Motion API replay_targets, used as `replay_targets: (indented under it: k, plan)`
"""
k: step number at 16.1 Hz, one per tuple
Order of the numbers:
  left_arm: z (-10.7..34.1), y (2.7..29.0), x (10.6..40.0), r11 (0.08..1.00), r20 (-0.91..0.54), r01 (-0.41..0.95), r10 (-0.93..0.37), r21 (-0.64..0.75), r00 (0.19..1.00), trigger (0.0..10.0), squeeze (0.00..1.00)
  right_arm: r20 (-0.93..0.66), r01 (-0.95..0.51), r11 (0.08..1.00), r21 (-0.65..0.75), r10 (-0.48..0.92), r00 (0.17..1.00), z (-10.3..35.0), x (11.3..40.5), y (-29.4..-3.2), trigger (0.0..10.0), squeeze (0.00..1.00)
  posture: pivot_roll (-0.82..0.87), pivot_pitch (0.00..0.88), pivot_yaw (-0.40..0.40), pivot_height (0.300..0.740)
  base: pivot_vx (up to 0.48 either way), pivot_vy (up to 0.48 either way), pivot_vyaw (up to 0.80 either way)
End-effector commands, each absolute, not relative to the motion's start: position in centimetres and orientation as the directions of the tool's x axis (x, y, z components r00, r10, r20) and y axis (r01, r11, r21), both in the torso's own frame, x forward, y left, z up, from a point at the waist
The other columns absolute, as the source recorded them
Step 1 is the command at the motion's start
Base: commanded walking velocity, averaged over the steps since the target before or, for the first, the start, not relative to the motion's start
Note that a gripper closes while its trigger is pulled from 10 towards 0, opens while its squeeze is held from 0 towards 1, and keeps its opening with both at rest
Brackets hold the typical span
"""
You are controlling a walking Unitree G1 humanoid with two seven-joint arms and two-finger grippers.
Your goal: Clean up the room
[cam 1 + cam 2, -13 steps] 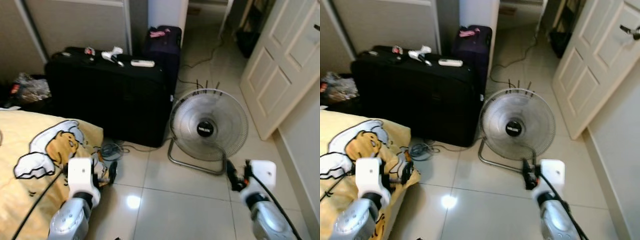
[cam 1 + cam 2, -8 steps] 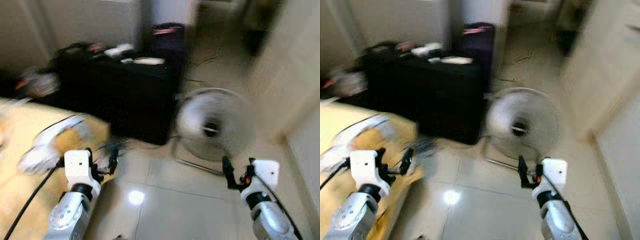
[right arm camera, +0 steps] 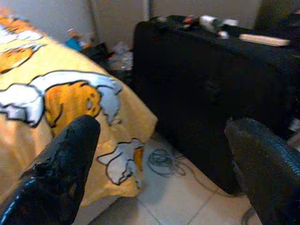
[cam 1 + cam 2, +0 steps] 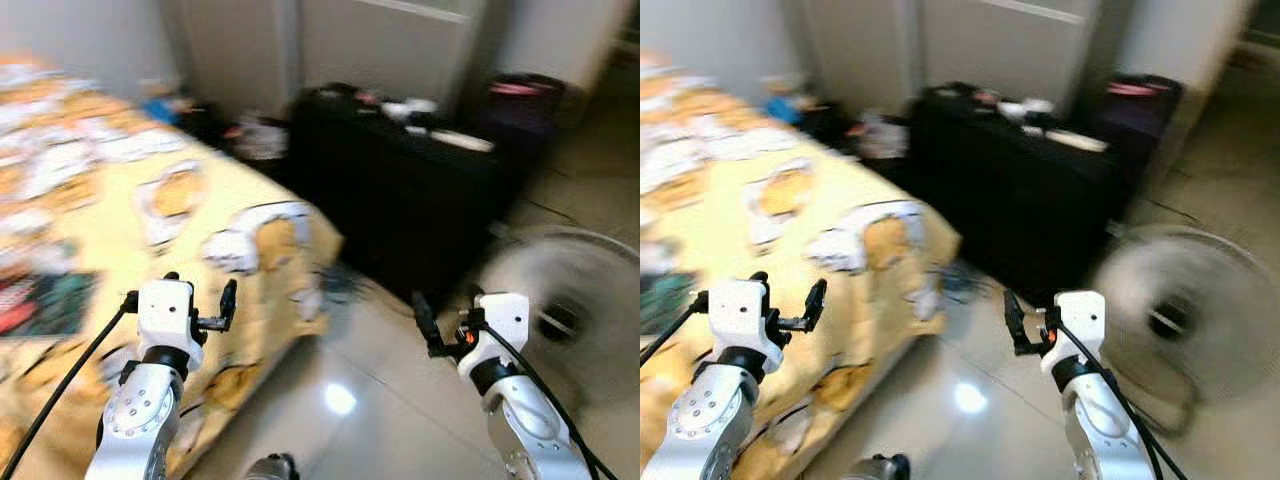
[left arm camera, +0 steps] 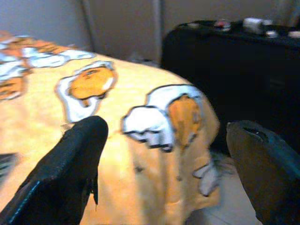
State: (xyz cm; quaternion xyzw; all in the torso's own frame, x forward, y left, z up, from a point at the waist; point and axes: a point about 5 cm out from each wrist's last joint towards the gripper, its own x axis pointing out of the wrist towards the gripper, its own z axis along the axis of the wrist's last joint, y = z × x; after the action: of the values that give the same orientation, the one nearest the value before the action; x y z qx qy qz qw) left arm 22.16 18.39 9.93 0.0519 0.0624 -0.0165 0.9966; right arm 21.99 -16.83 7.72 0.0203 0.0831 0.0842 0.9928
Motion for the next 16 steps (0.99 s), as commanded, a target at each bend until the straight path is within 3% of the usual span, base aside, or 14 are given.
replay_targets:
  k: [1,4,8,11,16]
  plan:
    - [10.6,18.5,22.5,0.989,-0.103,0.022,-0.007,0.146,0.995,10.0,0.0,-0.147,-0.182,0.982,0.046,0.187,0.971,8.0,22.4,-16.5,10.0,1.0,0.01,0.0,0.007,0.74,0.0,0.0,0.8]
    - [10.9,18.5,22.4,0.993,-0.086,0.008,0.002,0.118,0.996,10.0,0.0,-0.146,-0.203,0.979,0.036,0.206,0.968,8.1,22.8,-16.1,10.0,1.0,0.02,0.0,0.003,0.74,0.0,0.0,0.8]
    - [11.2,18.9,22.9,0.991,-0.088,0.004,0.008,0.135,0.996,10.0,0.0,-0.139,-0.134,0.991,-0.031,0.128,0.982,8.0,23.3,-16.7,10.0,1.0,0.04,0.0,0.01,0.74,0.0,0.0,0.8]
    - [11.1,18.9,22.4,0.991,-0.093,-0.005,0.017,0.133,0.996,10.0,0.0,-0.222,-0.142,0.982,-0.121,0.113,0.968,7.1,22.9,-17.1,10.0,1.0,0.04,0.0,-0.006,0.74,0.0,0.0,0.8]
    - [11.4,18.4,22.7,0.991,-0.077,0.032,-0.022,0.131,0.997,10.0,0.0,-0.22,-0.088,0.992,-0.091,0.066,0.973,7.3,23.1,-17.8,10.0,1.0,0.03,0.0,-0.005,0.74,0.051,0.0,0.62]
